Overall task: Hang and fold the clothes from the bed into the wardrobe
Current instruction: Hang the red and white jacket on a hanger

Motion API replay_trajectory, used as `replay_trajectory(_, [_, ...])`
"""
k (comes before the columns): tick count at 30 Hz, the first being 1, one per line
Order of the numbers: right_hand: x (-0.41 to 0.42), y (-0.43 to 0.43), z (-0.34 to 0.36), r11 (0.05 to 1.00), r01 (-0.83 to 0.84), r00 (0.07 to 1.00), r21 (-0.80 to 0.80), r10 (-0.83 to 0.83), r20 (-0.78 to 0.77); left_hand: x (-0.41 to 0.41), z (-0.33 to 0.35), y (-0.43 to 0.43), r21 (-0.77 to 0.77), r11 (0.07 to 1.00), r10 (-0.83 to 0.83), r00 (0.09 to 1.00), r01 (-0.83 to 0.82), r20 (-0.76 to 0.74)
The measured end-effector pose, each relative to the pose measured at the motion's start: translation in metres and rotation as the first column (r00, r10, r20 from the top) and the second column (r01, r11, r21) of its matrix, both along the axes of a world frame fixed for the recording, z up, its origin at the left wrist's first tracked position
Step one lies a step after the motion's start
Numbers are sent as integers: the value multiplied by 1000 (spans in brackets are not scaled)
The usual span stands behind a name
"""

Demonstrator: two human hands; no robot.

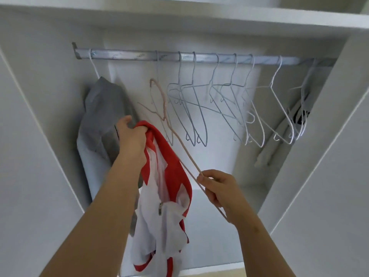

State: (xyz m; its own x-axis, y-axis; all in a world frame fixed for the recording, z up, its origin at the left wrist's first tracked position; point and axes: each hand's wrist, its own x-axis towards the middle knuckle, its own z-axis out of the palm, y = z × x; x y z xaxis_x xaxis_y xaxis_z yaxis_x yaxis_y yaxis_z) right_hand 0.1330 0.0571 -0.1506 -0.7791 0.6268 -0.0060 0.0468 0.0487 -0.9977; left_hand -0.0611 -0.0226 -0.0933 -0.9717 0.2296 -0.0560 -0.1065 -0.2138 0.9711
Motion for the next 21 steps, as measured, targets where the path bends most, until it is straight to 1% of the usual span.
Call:
replay_trajectory(4, [44, -6, -7, 997, -27, 999, 69, 24, 45, 32, 6, -4, -110, 981, -169, 984, 163, -49])
replay_trajectory(7, [70, -9, -10, 995, -28, 999, 94, 24, 47, 56, 8, 1, -135, 955, -277, 957, 265, -83])
replay_trajectory(9, [86, -9, -11, 993, 2, 999, 116, -7, 45, 69, 6, 8, -188, 949, -280, 950, 253, -135])
replay_trajectory(11, [99, -7, -10, 989, 51, 997, 138, -58, 48, 80, 4, 16, -272, 942, -267, 932, 197, -247])
replay_trajectory(13, [104, -3, -8, 976, 106, 990, 188, -122, 76, 90, 1, 21, -348, 926, -281, 886, 149, -368])
replay_trajectory(15, [101, 1, -3, 962, 171, 978, 214, -193, 86, 103, 0, 26, -426, 893, -349, 820, 144, -454])
replay_trajectory(17, [94, 3, 3, 963, 210, 974, 171, -221, 47, 114, -5, 31, -496, 854, -421, 766, 155, -486])
replay_trajectory(21, [85, 0, 9, 967, 233, 972, 101, -232, -28, 127, -14, 39, -614, 765, -554, 686, 195, -472])
